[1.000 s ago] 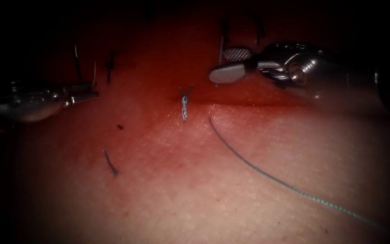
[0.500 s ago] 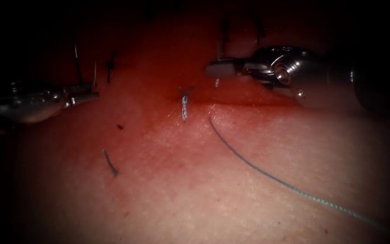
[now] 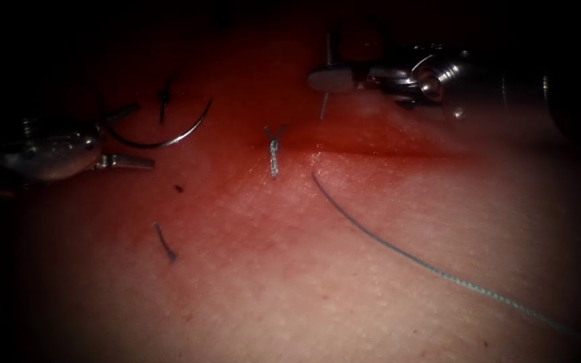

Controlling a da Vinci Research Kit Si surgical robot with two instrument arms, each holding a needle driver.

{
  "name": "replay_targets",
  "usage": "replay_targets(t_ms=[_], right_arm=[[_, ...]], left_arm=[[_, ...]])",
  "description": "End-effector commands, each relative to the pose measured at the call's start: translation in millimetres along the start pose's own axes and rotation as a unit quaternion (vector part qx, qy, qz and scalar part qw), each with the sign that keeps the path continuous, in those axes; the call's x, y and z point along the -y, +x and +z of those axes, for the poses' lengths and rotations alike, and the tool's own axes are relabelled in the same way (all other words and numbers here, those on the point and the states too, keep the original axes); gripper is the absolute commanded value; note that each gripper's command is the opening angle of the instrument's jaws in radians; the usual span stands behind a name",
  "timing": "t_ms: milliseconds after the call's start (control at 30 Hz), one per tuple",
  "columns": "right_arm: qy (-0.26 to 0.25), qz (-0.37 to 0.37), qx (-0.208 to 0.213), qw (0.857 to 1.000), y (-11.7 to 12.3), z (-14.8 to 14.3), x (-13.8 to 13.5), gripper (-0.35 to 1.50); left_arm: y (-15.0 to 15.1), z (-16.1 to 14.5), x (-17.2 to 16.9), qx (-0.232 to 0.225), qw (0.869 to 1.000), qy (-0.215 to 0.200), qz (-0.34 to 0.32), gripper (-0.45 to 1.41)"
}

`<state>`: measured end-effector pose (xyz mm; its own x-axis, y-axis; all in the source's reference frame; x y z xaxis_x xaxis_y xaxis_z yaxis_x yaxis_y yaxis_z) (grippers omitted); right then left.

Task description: Wound Closure

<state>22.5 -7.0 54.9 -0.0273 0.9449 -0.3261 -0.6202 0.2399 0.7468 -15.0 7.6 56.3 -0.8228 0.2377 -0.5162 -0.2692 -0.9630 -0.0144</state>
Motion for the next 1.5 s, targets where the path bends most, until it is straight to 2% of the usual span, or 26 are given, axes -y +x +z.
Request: replay_targets(t_ms=[33, 167, 200, 300, 333, 367, 400, 467, 500, 633, 700, 733, 800, 833, 900, 1033, 1133, 1233, 1267, 1367, 1500], right_arm=[[0.002, -0.003, -0.002, 1.000, 0.4, 1.0, 0.3, -0.35], [0.004, -0.003, -0.005, 1.000, 0.7, 0.8, 0.6, -0.35], [0.006, -0.005, -0.007, 1.000, 0.7, 0.8, 0.7, -0.35], [0.025, -0.027, -0.021, 0.999, 1.0, 0.8, 0.7, -0.35], [0.027, -0.037, -0.028, 0.999, 1.1, 0.8, 0.7, -0.05], [0.029, -0.056, -0.035, 0.997, 1.4, 0.7, 0.7, 0.61], [0.031, -0.066, -0.040, 0.997, 1.6, 0.6, 0.7, 1.03], [0.035, -0.078, -0.047, 0.995, 1.9, 0.1, 0.9, 1.30], [0.036, -0.086, -0.048, 0.995, 2.0, -0.2, 1.0, 1.36], [0.056, -0.115, -0.042, 0.991, 1.9, -1.9, 1.4, 1.46], [0.070, -0.134, -0.044, 0.988, 1.6, -3.6, 1.5, 1.46], [0.071, -0.140, -0.040, 0.987, 1.6, -4.1, 1.5, 1.46], [0.075, -0.152, -0.036, 0.985, 1.7, -5.4, 1.3, 1.48], [0.081, -0.161, -0.037, 0.983, 1.6, -6.5, 0.9, 1.48], [0.089, -0.178, -0.041, 0.979, 1.3, -7.8, 0.3, 1.48], [0.088, -0.272, -0.014, 0.958, 1.1, -9.7, -0.9, 1.48], [0.081, -0.331, -0.008, 0.940, 1.0, -10.4, -1.3, 1.48], [0.047, -0.391, 0.018, 0.919, 0.9, -10.6, -1.4, 1.48], [0.038, -0.421, 0.035, 0.906, 0.9, -10.7, -1.5, 1.46], [0.033, -0.446, 0.051, 0.893, 0.8, -11.0, -1.8, 1.41], [0.030, -0.448, 0.063, 0.891, 0.5, -11.1, -2.0, 1.38]], left_arm=[[0.5, 0.5, 0.2, 0.001, 1.000, 0.000, 0.008, 0.71], [1.7, -0.3, 0.1, -0.025, 1.000, -0.007, 0.015, 0.61], [2.2, -0.6, -0.2, -0.036, 0.999, -0.009, 0.024, 0.41], [2.6, -1.0, -0.6, -0.048, 0.998, 0.004, 0.026, 0.00], [2.7, -1.1, -0.8, -0.052, 0.998, 0.008, 0.024, -0.10], [2.7, -1.2, -0.9, -0.055, 0.998, 0.008, 0.023, -0.15], [2.8, -1.3, -1.0, -0.061, 0.998, 0.004, 0.026, -0.17], [2.8, -1.6, -1.3, -0.082, 0.996, -0.016, 0.003, -0.17], [2.9, -1.7, -1.4, -0.093, 0.995, -0.022, -0.004, -0.17], [4.1, -2.1, -2.1, -0.130, 0.990, -0.041, -0.022, -0.18], [5.7, -2.4, -3.0, -0.151, 0.987, -0.056, -0.026, -0.11], [6.3, -2.4, -3.3, -0.158, 0.985, -0.061, -0.026, -0.01], [7.6, -2.5, -3.9, -0.173, 0.982, -0.071, -0.025, 0.49], [9.2, -2.4, -4.6, -0.182, 0.981, -0.073, -0.008, 0.78], [11.6, -2.2, -5.8, -0.185, 0.980, -0.062, 0.026, 0.88], [15.3, -0.7, -8.1, -0.169, 0.983, -0.033, 0.060, 0.88], [17.2, -0.2, -9.5, -0.182, 0.980, -0.032, 0.080, 0.88], [18.4, -0.4, -10.1, -0.191, 0.977, -0.024, 0.091, 0.86], [19.2, -0.6, -10.5, -0.196, 0.976, -0.016, 0.098, 0.83], [20.7, -0.8, -11.4, -0.197, 0.974, -0.004, 0.113, 0.81], [23.1, -0.5, -13.1, -0.200, 0.969, 0.009, 0.144, 0.76]])
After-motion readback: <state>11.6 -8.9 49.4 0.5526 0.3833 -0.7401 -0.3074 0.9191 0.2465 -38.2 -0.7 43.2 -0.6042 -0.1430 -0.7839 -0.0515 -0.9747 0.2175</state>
